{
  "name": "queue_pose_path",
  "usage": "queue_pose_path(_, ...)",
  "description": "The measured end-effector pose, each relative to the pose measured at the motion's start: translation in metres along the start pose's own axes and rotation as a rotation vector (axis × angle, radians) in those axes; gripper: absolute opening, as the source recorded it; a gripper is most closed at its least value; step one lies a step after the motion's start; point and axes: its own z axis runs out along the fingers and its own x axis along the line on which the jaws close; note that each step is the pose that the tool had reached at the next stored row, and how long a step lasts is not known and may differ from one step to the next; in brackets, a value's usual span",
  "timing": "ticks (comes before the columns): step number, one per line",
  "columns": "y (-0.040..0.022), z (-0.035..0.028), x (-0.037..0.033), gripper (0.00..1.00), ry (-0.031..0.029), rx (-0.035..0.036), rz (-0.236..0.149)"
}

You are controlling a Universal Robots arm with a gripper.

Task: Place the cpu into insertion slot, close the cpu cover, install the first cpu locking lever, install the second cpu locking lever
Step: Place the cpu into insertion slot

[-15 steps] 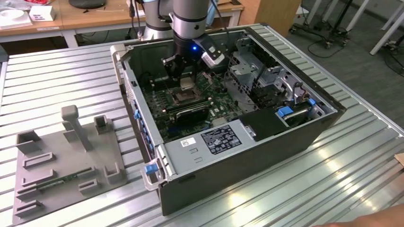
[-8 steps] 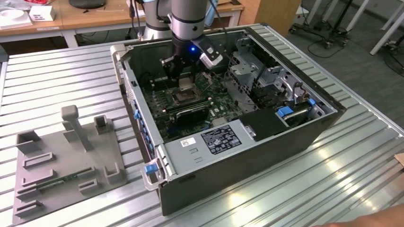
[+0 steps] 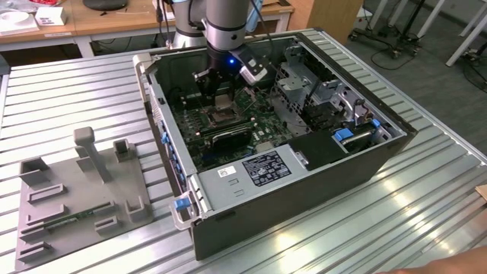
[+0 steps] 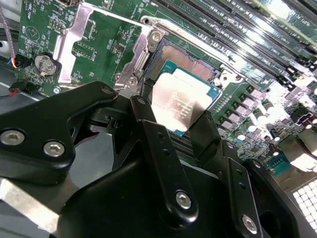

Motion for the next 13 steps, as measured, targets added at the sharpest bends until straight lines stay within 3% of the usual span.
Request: queue_pose_path(13,0.0013,0.0046,0.0003,0.54,0.0006,-0.0018,-0.005)
